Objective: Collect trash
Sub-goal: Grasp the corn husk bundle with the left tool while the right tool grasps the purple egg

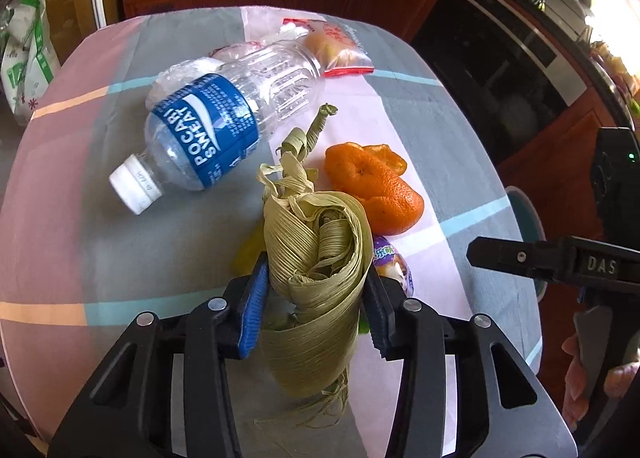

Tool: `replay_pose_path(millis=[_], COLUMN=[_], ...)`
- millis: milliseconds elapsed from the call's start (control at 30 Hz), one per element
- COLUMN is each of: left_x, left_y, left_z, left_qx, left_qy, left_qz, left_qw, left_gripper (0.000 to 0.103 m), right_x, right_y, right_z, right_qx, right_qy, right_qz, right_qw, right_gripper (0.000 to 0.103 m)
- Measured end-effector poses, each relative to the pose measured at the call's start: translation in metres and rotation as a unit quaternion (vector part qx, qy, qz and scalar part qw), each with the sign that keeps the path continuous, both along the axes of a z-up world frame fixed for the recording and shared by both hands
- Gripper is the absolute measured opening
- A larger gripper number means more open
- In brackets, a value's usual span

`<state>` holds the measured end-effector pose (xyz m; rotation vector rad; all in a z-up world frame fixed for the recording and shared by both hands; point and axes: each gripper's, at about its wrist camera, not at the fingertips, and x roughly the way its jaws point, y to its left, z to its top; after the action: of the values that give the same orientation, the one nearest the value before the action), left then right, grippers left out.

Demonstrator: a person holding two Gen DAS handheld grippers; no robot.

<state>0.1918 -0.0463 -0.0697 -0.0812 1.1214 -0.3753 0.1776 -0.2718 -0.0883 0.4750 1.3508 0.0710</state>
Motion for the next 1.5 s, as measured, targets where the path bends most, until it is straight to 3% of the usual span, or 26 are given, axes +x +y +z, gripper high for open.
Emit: replay_pose_path(millis=[167,433,533,800,867,967,1000,1100,1167,1333,1500], left_x=[-0.016,-0.019,-0.019,-0.019,-0.023,-0.024,-0.024,-0.022,-0.023,-0.037,-0.055], left_y=[0.030,0.070,0.075,0.072,0.074,0.075,0.074,0.067,0.066,0.065,0.048], left_z=[0.006,-0.015,-0.019,-0.026,-0.026,-0.026,-0.026,-0.026,-0.025,-0.019,0.000], left_qx=[-0.012,-0.011,-0.018,-0.016,-0.018,-0.017,-0.016,0.002,0.007,0.006,0.013], left_qy=[0.000,0.024,0.026,0.019,0.023,0.026,0.026,0.018,0.016,0.017,0.001], left_qz=[-0.002,0.026,0.028,0.022,0.022,0.028,0.029,0.031,0.035,0.053,0.043], left_qw=[0.9999,0.9993,0.9991,0.9995,0.9993,0.9991,0.9991,0.9994,0.9992,0.9984,0.9990], left_gripper=[0.044,0.046,0.051,0.062,0.063,0.065,0.066,0.066,0.048,0.043,0.043], right_x=[0.011,0.021,0.019,0.006,0.006,0.004,0.003,-0.001,-0.005,-0.023,-0.041], right_y=[0.020,0.059,0.066,0.100,0.110,0.123,0.127,0.126,0.120,0.100,0.066], right_z=[0.000,-0.003,-0.002,-0.011,-0.012,-0.015,-0.015,-0.014,-0.013,0.000,0.015], right_qx=[-0.001,-0.009,-0.016,-0.090,-0.119,-0.169,-0.189,-0.167,-0.133,-0.094,-0.068], right_qy=[-0.001,0.001,-0.003,-0.029,-0.041,-0.063,-0.073,-0.075,-0.067,-0.071,-0.082], right_qz=[0.016,0.050,0.056,0.102,0.117,0.139,0.149,0.148,0.143,0.137,0.111], right_qw=[1.000,0.999,0.998,0.990,0.985,0.974,0.968,0.972,0.978,0.983,0.988], right_gripper=[0.087,0.087,0.087,0.087,0.083,0.064,0.052,0.047,0.047,0.047,0.047])
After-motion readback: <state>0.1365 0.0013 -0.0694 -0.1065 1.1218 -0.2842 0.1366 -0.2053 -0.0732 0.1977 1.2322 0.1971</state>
